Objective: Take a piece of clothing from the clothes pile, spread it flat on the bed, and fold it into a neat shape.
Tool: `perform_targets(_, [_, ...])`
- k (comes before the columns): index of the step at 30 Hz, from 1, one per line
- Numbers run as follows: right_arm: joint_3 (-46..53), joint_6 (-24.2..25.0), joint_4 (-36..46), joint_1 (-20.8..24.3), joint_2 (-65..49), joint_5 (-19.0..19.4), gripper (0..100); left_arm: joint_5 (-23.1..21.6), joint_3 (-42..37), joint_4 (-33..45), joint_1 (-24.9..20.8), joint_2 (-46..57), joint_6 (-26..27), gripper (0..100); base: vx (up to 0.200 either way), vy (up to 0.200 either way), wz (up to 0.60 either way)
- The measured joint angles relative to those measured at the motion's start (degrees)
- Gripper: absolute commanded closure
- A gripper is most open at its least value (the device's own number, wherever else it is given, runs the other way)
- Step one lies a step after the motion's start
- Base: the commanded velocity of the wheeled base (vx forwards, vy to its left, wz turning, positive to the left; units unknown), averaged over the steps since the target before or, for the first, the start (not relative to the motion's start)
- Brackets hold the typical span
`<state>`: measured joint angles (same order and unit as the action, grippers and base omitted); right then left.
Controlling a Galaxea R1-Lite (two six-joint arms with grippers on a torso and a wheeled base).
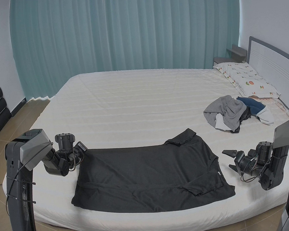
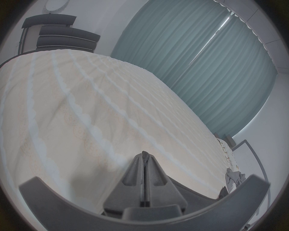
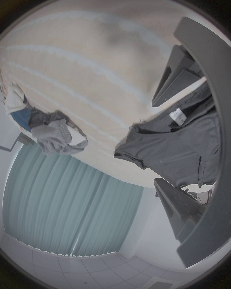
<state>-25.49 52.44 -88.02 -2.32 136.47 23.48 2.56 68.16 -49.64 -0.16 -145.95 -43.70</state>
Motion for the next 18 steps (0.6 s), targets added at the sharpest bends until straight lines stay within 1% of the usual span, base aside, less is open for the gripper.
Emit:
perform_targets(5, [-4.9,-1.0,6.1,1.0,0.0,-0.2,0,-0.2,-0.4,0.0,0.0,0.0,-0.5,100,0.000,0.000,0.00])
perform_targets(7, [-9.0,-2.2,11.2,1.6,-0.1,-0.6,0,-0.2,-0.6,0.0,0.0,0.0,-0.8,100,0.000,0.000,0.00])
perform_targets(11, [-17.9,-5.6,20.8,2.9,-0.1,-3.6,0,-0.3,-1.2,0.0,-0.1,0.1,-1.1,100,0.000,0.000,0.00])
perform_targets(14, [-24.9,-8.6,26.8,4.1,0.5,-6.4,0,-0.3,-1.6,0.0,-0.2,0.2,-1.4,100,0.000,0.000,0.00])
perform_targets(18, [-33.9,-12.6,33.5,5.4,2.3,-8.9,0,-0.4,-2.0,-0.1,-0.3,0.2,-1.9,100,0.000,0.000,0.00])
